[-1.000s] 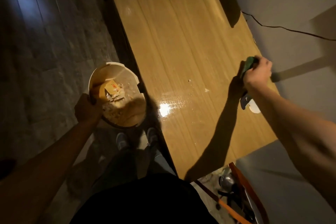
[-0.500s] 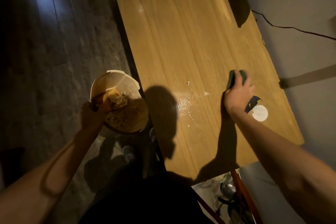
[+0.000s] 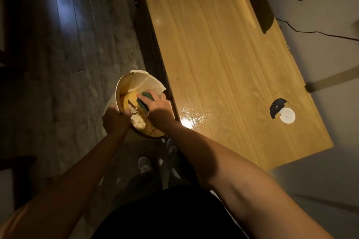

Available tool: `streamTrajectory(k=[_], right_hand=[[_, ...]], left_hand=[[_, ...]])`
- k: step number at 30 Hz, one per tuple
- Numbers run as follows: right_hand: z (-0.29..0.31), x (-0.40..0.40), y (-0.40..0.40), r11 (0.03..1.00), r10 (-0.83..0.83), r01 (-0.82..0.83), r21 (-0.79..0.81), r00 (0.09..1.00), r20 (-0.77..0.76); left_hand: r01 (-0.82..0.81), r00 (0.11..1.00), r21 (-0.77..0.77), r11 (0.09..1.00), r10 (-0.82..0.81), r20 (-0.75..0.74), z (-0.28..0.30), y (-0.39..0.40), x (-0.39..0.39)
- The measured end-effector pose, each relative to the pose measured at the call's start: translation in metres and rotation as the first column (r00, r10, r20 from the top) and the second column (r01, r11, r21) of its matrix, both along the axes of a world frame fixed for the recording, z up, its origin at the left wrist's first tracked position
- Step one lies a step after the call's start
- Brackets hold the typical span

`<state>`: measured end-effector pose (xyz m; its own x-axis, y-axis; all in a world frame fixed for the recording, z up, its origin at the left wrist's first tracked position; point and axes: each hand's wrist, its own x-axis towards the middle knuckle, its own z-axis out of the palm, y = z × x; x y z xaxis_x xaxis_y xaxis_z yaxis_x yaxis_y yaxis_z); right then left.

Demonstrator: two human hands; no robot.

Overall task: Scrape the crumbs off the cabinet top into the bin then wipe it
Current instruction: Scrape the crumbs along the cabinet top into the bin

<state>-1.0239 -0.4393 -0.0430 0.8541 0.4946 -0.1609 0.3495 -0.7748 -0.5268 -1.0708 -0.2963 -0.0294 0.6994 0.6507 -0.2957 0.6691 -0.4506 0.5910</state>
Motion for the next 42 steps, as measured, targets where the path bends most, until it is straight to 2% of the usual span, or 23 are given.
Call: streamTrajectory(k=[3, 5, 9, 12, 14, 16, 18, 20, 22, 25, 28, 30, 36, 38, 40, 42], right_hand=[[0.011, 0.010, -0.020, 0.991, -0.088, 0.095, 0.089, 0.993, -0.085], [0.019, 0.023, -0.055, 0.973, -0.191, 0.199, 0.115, 0.979, -0.077], [0.026, 0.055, -0.161, 0.879, -0.477, 0.476, 0.044, 0.879, 0.014], [0.029, 0.075, -0.259, 0.815, -0.566, 0.573, -0.079, 0.819, 0.097], [0.031, 0.084, -0.322, 0.746, -0.633, 0.651, -0.145, 0.759, 0.151], [0.031, 0.091, -0.375, 0.632, -0.725, 0.753, -0.185, 0.658, 0.202], [0.027, 0.095, -0.409, 0.530, -0.793, 0.810, -0.251, 0.578, 0.191], [0.019, 0.095, -0.426, 0.474, -0.837, 0.829, -0.297, 0.529, 0.138], [0.010, 0.092, -0.425, 0.460, -0.854, 0.847, -0.266, 0.504, 0.129], [0.000, 0.086, -0.399, 0.536, -0.804, 0.813, -0.229, 0.574, 0.154], [-0.003, 0.076, -0.359, 0.645, -0.705, 0.720, -0.256, 0.690, 0.165], [-0.002, 0.065, -0.324, 0.700, -0.642, 0.665, -0.262, 0.746, 0.177], [-0.003, 0.000, -0.172, 0.832, -0.491, 0.521, -0.190, 0.851, 0.184], [-0.005, -0.031, -0.112, 0.876, -0.431, 0.458, -0.150, 0.884, 0.180], [-0.013, -0.062, -0.056, 0.944, -0.267, 0.283, -0.167, 0.957, 0.113], [-0.024, -0.097, -0.011, 0.984, -0.139, 0.121, -0.132, 0.982, -0.129]], left_hand=[[-0.002, 1.000, -0.015, 1.000, 0.002, -0.002, -0.001, 0.001, -0.005], [-0.034, 0.999, -0.041, 0.999, 0.032, -0.035, -0.004, 0.000, -0.007], [-0.044, 0.998, -0.057, 0.997, 0.041, -0.056, -0.013, 0.000, -0.014], [-0.013, 0.996, -0.004, 1.000, 0.013, -0.088, -0.019, -0.001, -0.019], [-0.014, 0.997, 0.002, 1.000, 0.014, -0.075, -0.021, -0.004, -0.021], [-0.001, 0.998, 0.014, 1.000, 0.002, -0.059, -0.022, -0.008, -0.023], [0.011, 0.999, 0.016, 1.000, -0.010, -0.048, -0.021, -0.010, -0.026], [0.076, 0.997, 0.018, 0.997, -0.075, -0.023, -0.022, -0.010, -0.030], [0.141, 0.990, 0.010, 0.990, -0.141, -0.006, -0.024, -0.009, -0.034], [0.164, 0.985, 0.041, 0.986, -0.161, -0.063, -0.022, -0.010, -0.035], [0.238, 0.971, 0.039, 0.971, -0.237, -0.022, -0.023, -0.012, -0.038], [0.224, 0.974, 0.018, 0.974, -0.224, -0.024, -0.026, -0.009, -0.041], [0.187, 0.980, -0.015, 0.982, -0.188, -0.061, -0.025, -0.002, -0.058], [0.184, 0.983, -0.010, 0.983, -0.184, -0.008, -0.020, -0.004, -0.068], [0.201, 0.976, -0.008, 0.980, -0.199, 0.086, -0.015, -0.007, -0.078], [0.201, 0.977, -0.005, 0.979, -0.201, 0.068, -0.011, -0.009, -0.088]])
